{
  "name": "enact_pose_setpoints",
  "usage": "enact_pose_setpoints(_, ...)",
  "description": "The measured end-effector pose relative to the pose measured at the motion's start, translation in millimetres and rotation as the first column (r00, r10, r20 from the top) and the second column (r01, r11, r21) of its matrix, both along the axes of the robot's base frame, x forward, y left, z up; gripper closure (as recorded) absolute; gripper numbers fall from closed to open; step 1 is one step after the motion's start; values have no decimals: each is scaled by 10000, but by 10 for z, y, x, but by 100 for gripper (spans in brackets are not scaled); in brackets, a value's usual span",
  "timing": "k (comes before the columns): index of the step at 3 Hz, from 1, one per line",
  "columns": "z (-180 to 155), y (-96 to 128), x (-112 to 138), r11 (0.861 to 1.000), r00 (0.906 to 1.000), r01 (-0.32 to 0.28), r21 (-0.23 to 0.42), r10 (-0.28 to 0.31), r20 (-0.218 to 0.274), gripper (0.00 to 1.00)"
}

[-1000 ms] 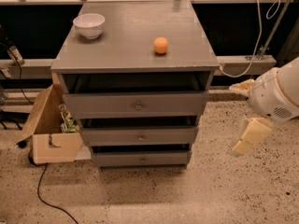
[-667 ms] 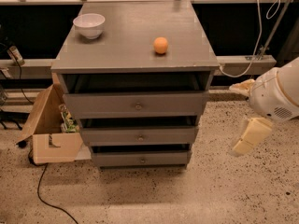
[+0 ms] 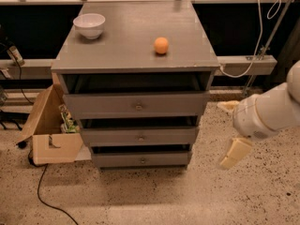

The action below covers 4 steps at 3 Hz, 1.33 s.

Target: Open bottom drawer

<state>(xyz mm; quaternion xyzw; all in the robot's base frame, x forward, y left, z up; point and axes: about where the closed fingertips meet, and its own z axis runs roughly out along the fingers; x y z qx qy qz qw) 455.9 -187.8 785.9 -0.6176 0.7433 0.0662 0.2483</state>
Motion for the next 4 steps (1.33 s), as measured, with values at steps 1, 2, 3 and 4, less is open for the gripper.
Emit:
enact_pose_setpoints(1,-436,114,126,9983,9989,-467,345,466,59,0)
enact_pose_setpoints(2,-943,281,258,9931,9960,-804,852,834,-325,0)
enact_pose_setpoints(3,-943,281,258,9931,9960,-804,852,835,-325,0)
enact_pose_setpoints(4,-1124,310,281,9949,9961,-792,623,814,-335,0)
